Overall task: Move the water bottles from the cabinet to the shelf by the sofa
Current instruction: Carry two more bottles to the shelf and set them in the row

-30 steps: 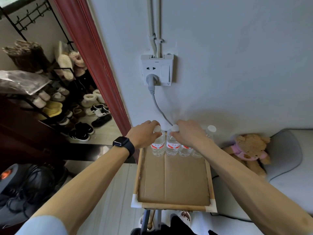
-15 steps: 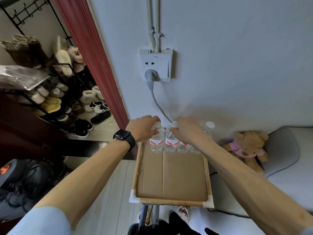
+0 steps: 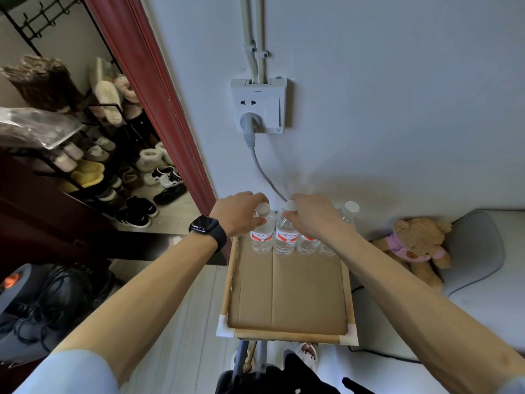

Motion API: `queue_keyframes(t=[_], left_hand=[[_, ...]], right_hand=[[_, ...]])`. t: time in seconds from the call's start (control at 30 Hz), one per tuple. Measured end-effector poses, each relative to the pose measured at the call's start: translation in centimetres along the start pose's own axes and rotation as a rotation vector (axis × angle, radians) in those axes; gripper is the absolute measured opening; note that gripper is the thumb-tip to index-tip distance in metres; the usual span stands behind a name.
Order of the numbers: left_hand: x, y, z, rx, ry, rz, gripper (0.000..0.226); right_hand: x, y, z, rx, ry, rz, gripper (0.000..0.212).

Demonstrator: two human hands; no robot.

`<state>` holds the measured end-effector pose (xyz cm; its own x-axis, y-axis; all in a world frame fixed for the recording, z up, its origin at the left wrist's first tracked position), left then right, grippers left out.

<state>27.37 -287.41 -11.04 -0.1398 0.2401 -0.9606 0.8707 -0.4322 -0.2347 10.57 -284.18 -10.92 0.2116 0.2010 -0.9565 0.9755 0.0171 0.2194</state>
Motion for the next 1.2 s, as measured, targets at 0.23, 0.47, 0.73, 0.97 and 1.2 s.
queue_keyframes(t=[0.23, 0.47, 0.73, 0.97, 1.2], left_hand=[[0.2, -0.4, -0.1, -0.008, 0.002, 0.027, 0.047], [0.6, -4.4, 1.7, 0.098, 0.038, 0.034, 0.069], [1.3, -7.7, 3.2, 0.102, 0.076, 0.051, 0.056], [0.9, -8.6, 3.4, 0.106, 0.063, 0.085, 0.055], [0.9, -9.2, 3.2, 0.108, 0.053, 0.100, 0.054]], right_hand=[[-0.3, -0.9, -0.7, 0.024, 0.045, 0.128, 0.035], [-5.3, -7.4, -2.5, 0.195, -0.343, 0.456, 0.026], [-2.3, -13.5, -4.0, 0.133, 0.042, 0.250, 0.045], [-2.0, -13.1, -3.6, 0.133, -0.045, 0.161, 0.040], [-2.3, -12.9, -3.8, 0.164, -0.041, 0.000, 0.048]])
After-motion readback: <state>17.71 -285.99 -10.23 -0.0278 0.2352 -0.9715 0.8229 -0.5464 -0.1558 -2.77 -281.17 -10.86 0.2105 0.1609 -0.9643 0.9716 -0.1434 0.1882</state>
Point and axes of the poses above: each hand's wrist, its own z-axis towards the middle knuckle, its own x-axis out of the palm, y = z × x, the point moved 4 cm from there along z, towards the middle knuckle
